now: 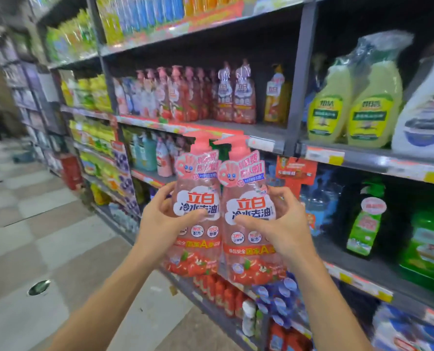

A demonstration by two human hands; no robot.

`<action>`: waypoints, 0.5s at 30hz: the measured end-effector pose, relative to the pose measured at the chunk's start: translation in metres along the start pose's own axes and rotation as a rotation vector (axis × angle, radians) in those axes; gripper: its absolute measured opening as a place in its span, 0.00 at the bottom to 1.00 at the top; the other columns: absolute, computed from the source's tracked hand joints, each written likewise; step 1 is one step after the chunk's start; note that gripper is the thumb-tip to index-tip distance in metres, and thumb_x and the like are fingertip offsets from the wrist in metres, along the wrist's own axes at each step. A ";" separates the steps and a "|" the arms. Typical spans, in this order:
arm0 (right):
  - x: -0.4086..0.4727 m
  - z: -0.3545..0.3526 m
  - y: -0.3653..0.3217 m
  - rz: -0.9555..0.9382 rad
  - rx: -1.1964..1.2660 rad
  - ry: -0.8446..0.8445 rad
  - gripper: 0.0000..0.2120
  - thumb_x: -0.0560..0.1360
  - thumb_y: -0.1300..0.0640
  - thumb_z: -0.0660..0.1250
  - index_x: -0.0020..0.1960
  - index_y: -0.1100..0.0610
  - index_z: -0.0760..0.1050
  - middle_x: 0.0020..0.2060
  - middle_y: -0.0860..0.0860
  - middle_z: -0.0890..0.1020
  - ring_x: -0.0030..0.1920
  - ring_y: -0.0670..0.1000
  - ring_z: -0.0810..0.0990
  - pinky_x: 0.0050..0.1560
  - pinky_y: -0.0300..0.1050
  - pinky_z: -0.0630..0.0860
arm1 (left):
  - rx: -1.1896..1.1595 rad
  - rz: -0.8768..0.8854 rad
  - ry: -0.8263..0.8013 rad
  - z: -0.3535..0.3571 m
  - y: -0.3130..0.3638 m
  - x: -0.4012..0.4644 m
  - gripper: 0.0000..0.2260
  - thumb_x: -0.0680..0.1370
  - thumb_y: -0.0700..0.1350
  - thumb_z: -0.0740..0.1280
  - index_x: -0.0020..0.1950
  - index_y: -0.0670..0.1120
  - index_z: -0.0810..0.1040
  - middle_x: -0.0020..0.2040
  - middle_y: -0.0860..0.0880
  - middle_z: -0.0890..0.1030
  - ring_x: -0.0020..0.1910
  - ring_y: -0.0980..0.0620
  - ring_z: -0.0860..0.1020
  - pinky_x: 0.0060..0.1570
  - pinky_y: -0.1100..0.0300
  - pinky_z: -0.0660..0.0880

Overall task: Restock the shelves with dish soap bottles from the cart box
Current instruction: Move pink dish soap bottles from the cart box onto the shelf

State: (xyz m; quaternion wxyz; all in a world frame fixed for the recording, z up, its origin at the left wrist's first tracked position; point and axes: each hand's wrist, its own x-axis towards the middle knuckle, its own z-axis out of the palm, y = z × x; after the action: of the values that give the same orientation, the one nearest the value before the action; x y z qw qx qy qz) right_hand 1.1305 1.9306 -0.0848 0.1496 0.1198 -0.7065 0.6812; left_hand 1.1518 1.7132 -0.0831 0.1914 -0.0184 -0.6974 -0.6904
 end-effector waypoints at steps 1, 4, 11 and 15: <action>0.017 0.012 0.004 -0.004 0.019 -0.003 0.30 0.57 0.64 0.85 0.53 0.54 0.75 0.46 0.49 0.86 0.45 0.45 0.86 0.43 0.38 0.80 | 0.012 0.005 0.011 -0.008 -0.001 0.019 0.36 0.59 0.48 0.82 0.66 0.54 0.73 0.51 0.48 0.86 0.50 0.46 0.85 0.51 0.40 0.81; 0.070 0.050 0.013 -0.018 0.061 -0.009 0.29 0.57 0.64 0.85 0.53 0.55 0.75 0.44 0.48 0.86 0.43 0.43 0.85 0.40 0.35 0.78 | 0.077 0.041 0.037 -0.030 0.001 0.079 0.43 0.56 0.54 0.84 0.68 0.54 0.72 0.53 0.50 0.85 0.55 0.47 0.83 0.53 0.42 0.80; 0.177 0.121 0.021 -0.055 0.102 -0.008 0.29 0.57 0.62 0.85 0.53 0.54 0.76 0.46 0.48 0.87 0.46 0.49 0.86 0.47 0.50 0.81 | 0.047 0.130 0.043 -0.066 0.005 0.190 0.37 0.57 0.48 0.82 0.63 0.58 0.73 0.49 0.49 0.86 0.49 0.49 0.85 0.50 0.45 0.81; 0.224 0.144 0.021 -0.045 0.113 0.013 0.28 0.57 0.62 0.85 0.51 0.53 0.76 0.45 0.49 0.87 0.45 0.51 0.87 0.48 0.55 0.83 | 0.030 0.168 0.025 -0.073 0.005 0.245 0.39 0.60 0.45 0.79 0.69 0.54 0.71 0.49 0.51 0.86 0.49 0.52 0.85 0.45 0.56 0.82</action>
State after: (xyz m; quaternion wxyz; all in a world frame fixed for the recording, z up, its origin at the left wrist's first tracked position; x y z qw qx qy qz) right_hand 0.9078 1.7951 -0.0240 0.1624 0.1394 -0.6630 0.7174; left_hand 0.9437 1.5840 -0.0083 0.2576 -0.0652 -0.7013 -0.6615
